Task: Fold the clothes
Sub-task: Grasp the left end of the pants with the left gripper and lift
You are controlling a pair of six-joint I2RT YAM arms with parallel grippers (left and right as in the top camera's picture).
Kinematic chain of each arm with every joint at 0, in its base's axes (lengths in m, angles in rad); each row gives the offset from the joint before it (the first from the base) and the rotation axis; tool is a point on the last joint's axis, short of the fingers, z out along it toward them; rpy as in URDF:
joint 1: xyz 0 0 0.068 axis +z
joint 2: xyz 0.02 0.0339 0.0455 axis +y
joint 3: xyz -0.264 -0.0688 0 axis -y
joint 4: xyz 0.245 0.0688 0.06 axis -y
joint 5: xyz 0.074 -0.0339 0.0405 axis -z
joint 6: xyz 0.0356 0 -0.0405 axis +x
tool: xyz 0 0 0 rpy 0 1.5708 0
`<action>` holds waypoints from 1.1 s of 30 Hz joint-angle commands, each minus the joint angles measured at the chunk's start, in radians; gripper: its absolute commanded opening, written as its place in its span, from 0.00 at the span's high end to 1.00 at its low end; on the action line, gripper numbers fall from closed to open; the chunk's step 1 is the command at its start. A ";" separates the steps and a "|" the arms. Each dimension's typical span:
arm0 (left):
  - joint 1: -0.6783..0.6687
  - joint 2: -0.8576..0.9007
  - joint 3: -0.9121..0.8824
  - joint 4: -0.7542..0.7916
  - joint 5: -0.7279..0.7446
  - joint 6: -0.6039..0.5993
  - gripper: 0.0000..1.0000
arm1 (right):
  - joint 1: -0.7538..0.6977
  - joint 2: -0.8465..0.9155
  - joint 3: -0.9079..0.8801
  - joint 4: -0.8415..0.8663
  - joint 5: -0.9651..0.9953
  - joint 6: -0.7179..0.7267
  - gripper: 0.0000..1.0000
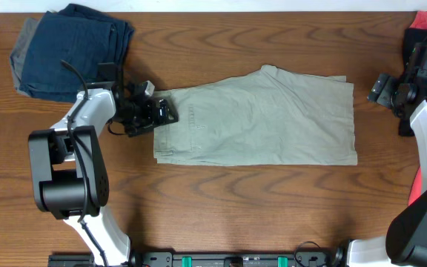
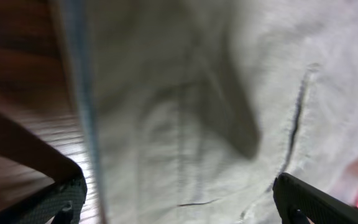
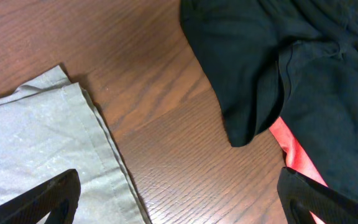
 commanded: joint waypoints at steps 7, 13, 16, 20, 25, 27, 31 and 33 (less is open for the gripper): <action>0.000 0.064 -0.041 -0.029 0.033 0.053 0.27 | -0.010 -0.010 0.006 -0.001 0.011 -0.003 0.01; 0.000 0.064 -0.041 -0.032 0.033 0.053 0.52 | -0.010 -0.010 0.006 -0.001 0.011 -0.003 0.01; 0.000 0.064 -0.041 -0.032 0.032 0.053 0.66 | -0.010 -0.010 0.006 -0.001 0.011 -0.003 0.01; 0.000 0.064 -0.041 -0.032 0.016 0.052 0.94 | -0.010 -0.010 0.006 -0.001 0.011 -0.003 0.01; 0.005 0.063 -0.016 -0.073 -0.100 0.003 0.94 | -0.010 -0.010 0.006 -0.001 0.011 -0.003 0.01; 0.013 0.056 0.019 -0.121 -0.174 -0.043 0.94 | -0.010 -0.010 0.006 -0.001 0.011 -0.003 0.01; 0.036 0.029 0.114 -0.235 -0.313 -0.104 0.94 | -0.010 -0.010 0.006 -0.001 0.011 -0.003 0.01; 0.042 0.008 0.177 -0.309 -0.391 -0.117 0.94 | -0.010 -0.010 0.006 -0.001 0.011 -0.003 0.01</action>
